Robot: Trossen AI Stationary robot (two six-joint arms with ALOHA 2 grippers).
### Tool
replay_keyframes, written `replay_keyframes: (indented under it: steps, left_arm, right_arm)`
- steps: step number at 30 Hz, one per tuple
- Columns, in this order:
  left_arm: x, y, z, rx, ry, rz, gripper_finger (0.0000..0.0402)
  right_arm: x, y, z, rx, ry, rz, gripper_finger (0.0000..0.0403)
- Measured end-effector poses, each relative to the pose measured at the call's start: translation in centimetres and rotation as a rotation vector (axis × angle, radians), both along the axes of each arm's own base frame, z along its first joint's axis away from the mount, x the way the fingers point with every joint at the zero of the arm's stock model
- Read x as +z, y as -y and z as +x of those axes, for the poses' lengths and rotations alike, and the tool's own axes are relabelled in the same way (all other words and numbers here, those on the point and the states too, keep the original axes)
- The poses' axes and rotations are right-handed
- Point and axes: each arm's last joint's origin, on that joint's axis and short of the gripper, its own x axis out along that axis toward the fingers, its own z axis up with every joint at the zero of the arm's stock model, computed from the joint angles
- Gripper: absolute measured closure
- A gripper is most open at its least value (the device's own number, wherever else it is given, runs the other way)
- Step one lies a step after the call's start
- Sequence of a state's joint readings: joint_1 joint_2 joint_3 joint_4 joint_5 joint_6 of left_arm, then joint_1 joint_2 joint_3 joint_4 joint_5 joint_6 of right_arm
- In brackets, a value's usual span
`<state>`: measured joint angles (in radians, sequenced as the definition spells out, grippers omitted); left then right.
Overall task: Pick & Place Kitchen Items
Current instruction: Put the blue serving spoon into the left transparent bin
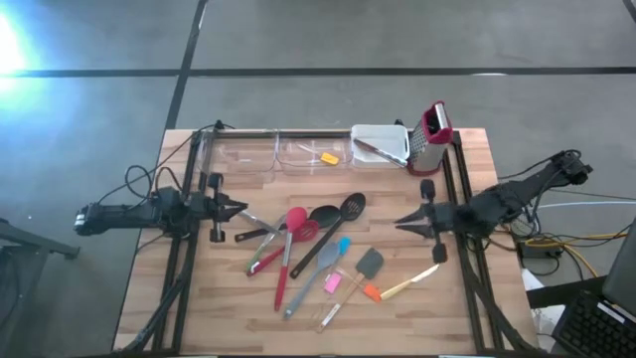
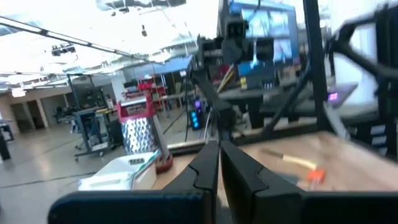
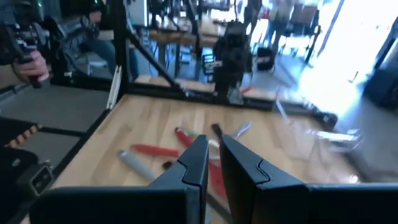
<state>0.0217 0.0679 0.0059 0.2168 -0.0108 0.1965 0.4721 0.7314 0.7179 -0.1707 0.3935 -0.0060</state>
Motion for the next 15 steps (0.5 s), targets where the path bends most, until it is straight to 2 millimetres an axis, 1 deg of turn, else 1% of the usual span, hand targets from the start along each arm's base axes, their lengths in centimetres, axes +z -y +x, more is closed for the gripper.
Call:
replay_keyframes:
  steps: [3, 7, 12, 15]
  left_arm:
    - [0.2, 0.0, 0.0, -0.006, 0.02, -0.022, 0.0378]
    - [0.1, 0.1, 0.0, -0.038, 0.011, 0.041, 0.0378]
    - [-0.1, 0.1, 0.5, -0.039, -0.059, 0.046, 0.0378]
    - [1.0, 0.1, 0.9, -0.042, -0.081, 0.044, 0.0378]
  right_arm:
    - [-0.4, 0.8, -1.3, -0.009, 0.031, -0.017, 0.0369]
    - [-0.7, 2.2, -3.2, -0.029, 0.098, 0.0, 0.0369]
    - [-0.8, 3.8, -5.5, -0.074, 0.195, 0.019, 0.0369]
    - [-1.0, 4.6, -6.6, -0.106, 0.24, -0.009, 0.0369]
